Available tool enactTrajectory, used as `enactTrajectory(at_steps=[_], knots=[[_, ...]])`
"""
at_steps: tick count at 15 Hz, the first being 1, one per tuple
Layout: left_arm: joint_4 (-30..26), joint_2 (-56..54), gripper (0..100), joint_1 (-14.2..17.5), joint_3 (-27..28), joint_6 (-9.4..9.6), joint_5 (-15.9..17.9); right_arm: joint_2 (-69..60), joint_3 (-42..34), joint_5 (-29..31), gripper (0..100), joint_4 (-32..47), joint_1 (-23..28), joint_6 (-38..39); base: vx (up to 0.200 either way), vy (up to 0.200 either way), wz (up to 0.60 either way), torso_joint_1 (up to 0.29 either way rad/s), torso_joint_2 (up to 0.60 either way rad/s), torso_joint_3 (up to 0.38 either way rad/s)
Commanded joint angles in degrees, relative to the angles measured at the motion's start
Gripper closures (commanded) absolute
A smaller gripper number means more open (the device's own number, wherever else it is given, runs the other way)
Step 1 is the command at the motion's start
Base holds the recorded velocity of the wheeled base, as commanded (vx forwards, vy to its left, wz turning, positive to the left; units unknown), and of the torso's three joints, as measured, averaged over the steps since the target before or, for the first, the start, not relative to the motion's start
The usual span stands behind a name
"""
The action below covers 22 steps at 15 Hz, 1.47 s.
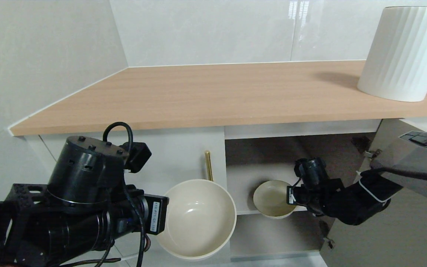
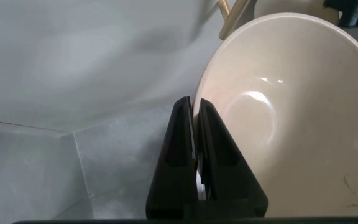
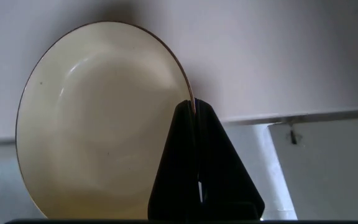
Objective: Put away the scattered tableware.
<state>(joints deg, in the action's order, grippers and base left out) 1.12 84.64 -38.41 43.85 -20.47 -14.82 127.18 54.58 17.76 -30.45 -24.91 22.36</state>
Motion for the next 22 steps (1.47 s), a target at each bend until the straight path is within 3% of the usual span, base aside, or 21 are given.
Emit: enactTrajectory(at_steps=[1, 22], knots=[[0.02, 0.09, 100, 0.00, 0.01, -0.01, -0.03, 2.54, 1.50, 0.08, 100, -0.05, 1.17, -0.03, 0.000, 0.000, 0.00, 0.000, 0.00, 0.000], [0.02, 0.00, 100, 0.00, 0.01, -0.01, -0.03, 9.66, 11.69, 4.04, 100, -0.05, 4.34, 0.23, 0.000, 0.000, 0.00, 0.000, 0.00, 0.000]])
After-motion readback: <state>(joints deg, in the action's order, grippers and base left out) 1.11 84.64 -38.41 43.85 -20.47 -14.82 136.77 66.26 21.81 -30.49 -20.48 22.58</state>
